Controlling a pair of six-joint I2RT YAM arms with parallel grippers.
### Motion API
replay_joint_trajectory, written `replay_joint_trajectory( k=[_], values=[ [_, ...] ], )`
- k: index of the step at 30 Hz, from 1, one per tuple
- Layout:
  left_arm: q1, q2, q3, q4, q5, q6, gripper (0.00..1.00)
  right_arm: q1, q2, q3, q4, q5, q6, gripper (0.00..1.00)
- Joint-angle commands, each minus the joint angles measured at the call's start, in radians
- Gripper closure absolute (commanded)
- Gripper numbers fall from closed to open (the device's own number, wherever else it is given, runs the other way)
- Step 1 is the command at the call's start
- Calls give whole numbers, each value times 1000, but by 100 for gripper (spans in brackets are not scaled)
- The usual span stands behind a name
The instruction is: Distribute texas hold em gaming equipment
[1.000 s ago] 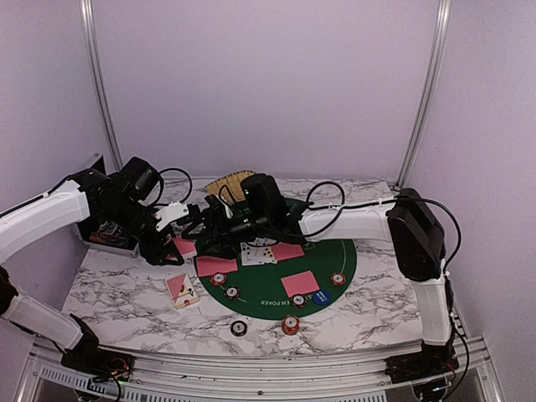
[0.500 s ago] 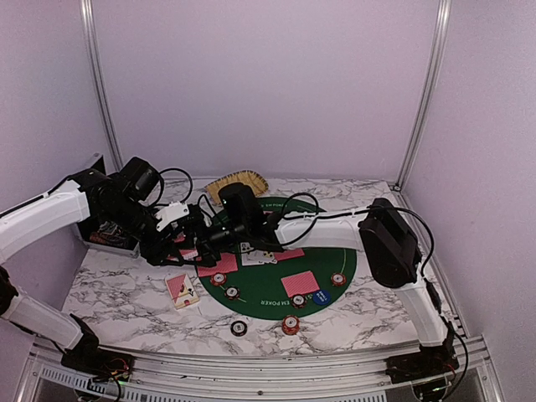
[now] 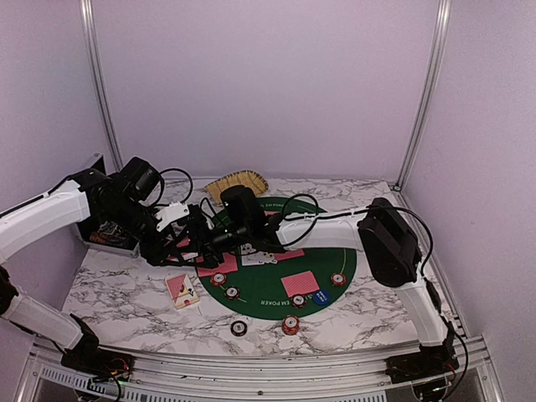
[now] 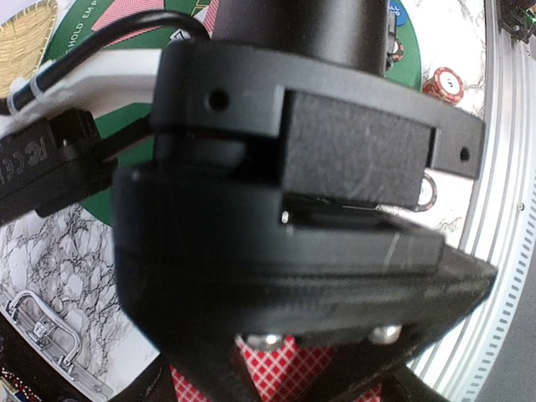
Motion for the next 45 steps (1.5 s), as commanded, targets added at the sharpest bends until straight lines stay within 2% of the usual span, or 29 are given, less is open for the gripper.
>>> replay_joint_trajectory(
  k=[1,14,31,45],
  values=[
    [3,-24,28,6,23,0,100,-31,-47,-52,-45,13,-34,23],
    [3,-29,20,5,18,4,100,-60,-93,-81,-82,4,-74,36],
    [3,-36,8,4,4,10,100,-95,-179,-98,-166,1,-130,75],
    [3,-38,6,2,-14,15,100,-134,-249,-142,-206,-3,-141,100]
  ],
)
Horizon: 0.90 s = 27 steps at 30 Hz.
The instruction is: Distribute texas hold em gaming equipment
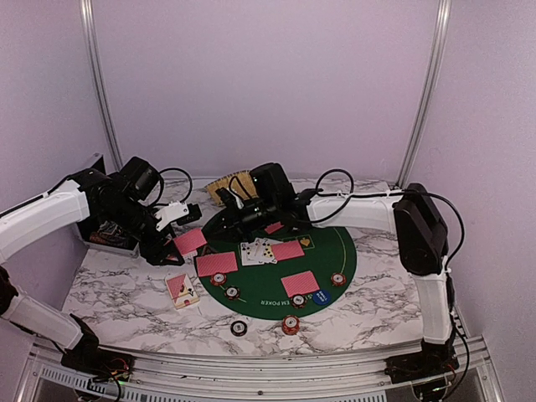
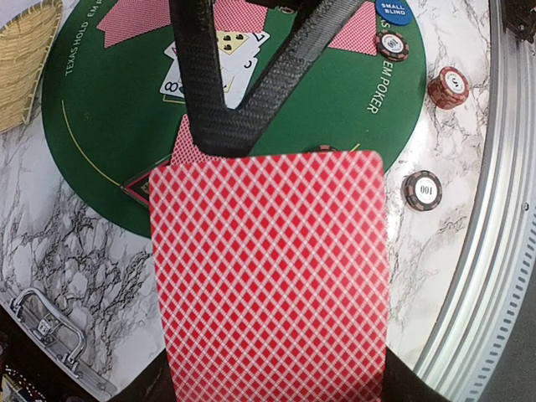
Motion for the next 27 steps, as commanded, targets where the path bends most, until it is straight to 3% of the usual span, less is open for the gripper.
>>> replay_joint_trajectory(
  k=[1,4,5,7,9,12,15,19,24,27],
  values=[
    [3,-36,6,1,-3,11,100,-17,-62,-30,-6,-3,11,100],
    [3,-37,6,1,-4,11,100,-19,-73,-68,83,-27,59,98],
    [3,-37,6,2,-3,10,100,-19,-72,-77,101,-35,71,90],
    [3,-35,7,1,-3,11,100,-17,-71,-98,143,-45,104,65],
    [3,-35,7,1,-4,12,100,-17,-74,-120,176,-47,125,50],
    [3,-39,6,1,-6,13,100,-18,-81,-122,140,-23,101,43],
    [3,-38,7,0,-6,12,100,-21,-83,-103,82,-2,68,43],
    [3,-35,7,-1,-4,13,100,-21,-88,-108,115,-2,87,39],
    [3,-33,10,-2,-4,13,100,-12,-92,-112,164,-4,113,24],
    [3,-31,12,-2,-5,11,100,-1,-83,-103,178,-11,118,22]
  ],
)
